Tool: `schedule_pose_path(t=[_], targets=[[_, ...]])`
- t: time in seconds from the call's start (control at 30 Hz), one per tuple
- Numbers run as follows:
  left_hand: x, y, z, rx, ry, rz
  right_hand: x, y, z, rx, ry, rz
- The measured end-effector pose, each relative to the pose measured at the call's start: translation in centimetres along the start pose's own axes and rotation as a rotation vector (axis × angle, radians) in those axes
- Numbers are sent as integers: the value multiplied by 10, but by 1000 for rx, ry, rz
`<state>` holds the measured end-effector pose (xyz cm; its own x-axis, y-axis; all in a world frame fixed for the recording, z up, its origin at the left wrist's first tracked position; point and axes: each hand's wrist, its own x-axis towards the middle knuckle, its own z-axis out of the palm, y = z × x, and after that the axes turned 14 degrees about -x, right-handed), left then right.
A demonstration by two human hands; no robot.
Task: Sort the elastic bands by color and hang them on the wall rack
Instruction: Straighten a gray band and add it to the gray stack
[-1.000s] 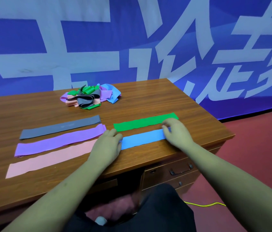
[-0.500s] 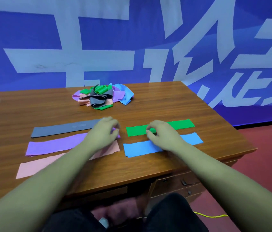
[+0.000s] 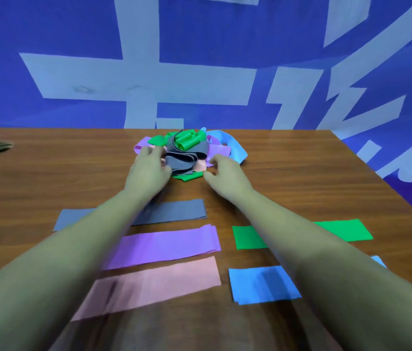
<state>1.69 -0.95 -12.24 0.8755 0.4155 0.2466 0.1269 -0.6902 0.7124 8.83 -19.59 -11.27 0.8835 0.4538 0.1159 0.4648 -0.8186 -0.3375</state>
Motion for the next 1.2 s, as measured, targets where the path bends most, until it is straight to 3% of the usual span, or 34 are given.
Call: schedule_pose_path(t=[0.37,0.6,0.73,0.87,1.07,1.2], targets=[[42,-27,1,-3,7,34,45,-29,45,143,138,112],[35,13,-42,12,276,256,30,-46,-7,181,356,4],[22,52,-72,-42,270,366,12,-57,-43,200,424,-33],[-2,83,-96,-149,162,344,-10,-64,-67,273,425,-21],[-35,108,-132,-431,241,222,-44,-63,-102,417,452,13],[-53,124,-152,-563,145,173,-64,-60,-122,405,387,-39]])
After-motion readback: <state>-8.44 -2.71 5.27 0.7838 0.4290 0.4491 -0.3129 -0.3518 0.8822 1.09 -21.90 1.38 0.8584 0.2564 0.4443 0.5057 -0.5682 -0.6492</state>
